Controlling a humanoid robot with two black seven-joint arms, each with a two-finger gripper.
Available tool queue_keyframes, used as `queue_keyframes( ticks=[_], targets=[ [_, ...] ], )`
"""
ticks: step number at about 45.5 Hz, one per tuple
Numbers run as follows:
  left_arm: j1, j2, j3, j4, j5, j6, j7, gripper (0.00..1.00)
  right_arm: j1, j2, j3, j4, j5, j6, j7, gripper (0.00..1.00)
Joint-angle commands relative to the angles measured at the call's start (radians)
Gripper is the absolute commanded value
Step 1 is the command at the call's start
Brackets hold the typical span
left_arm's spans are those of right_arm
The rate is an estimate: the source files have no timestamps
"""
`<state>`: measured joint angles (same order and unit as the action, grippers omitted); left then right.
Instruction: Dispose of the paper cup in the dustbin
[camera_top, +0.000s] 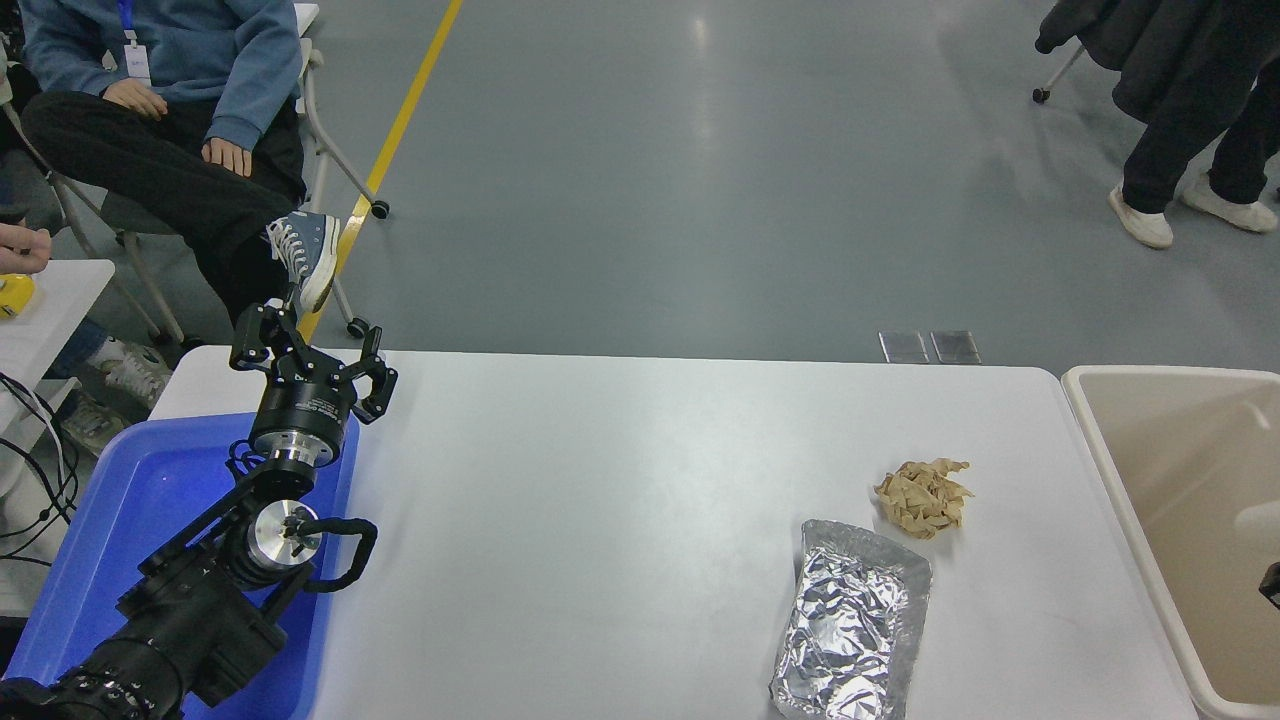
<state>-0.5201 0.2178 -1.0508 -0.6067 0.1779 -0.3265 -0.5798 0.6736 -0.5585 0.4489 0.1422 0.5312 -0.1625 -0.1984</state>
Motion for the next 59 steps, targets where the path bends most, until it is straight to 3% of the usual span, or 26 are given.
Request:
queue_keyframes(
  ticks=[1,6,13,21,34,52,59],
  targets=[
    [0.0,0.0,0.0,-0.001,0.0,0.0,0.0,1.0,0.001,-0.032,-0.006,0.002,-0.005,0.103,0.002,1.0],
    [0.0,0.0,0.0,-0.001,0.0,0.0,0.0,1.0,0.006,-0.05,-0.006,0.007,-0.042,0.172,0.005,1.0],
    [0.0,0.0,0.0,-0.001,0.0,0.0,0.0,1.0,0.052,-0.121,-0.006,0.031,-0.063,0.4,0.008,1.0],
    [0.0,0.0,0.0,-0.001,0.0,0.0,0.0,1.0,0.118,-0.198,-0.004,0.166,-0.105,0.495,0.014,1.0],
    [0.0,0.0,0.0,-0.001,0.0,0.0,0.0,1.0,0.214,-0.238,0.013,0.442,-0.361,0.479,0.168,1.0],
    [-0.001,0.0,0.0,-0.001,0.0,0.0,0.0,1.0,0.351,0.064,0.01,0.491,-0.692,0.206,0.243,1.0],
    [-0.001,0.0,0.0,-0.001,0.0,0.0,0.0,1.0,0.374,0.187,0.01,0.487,-0.806,0.152,0.264,1.0]
  ],
)
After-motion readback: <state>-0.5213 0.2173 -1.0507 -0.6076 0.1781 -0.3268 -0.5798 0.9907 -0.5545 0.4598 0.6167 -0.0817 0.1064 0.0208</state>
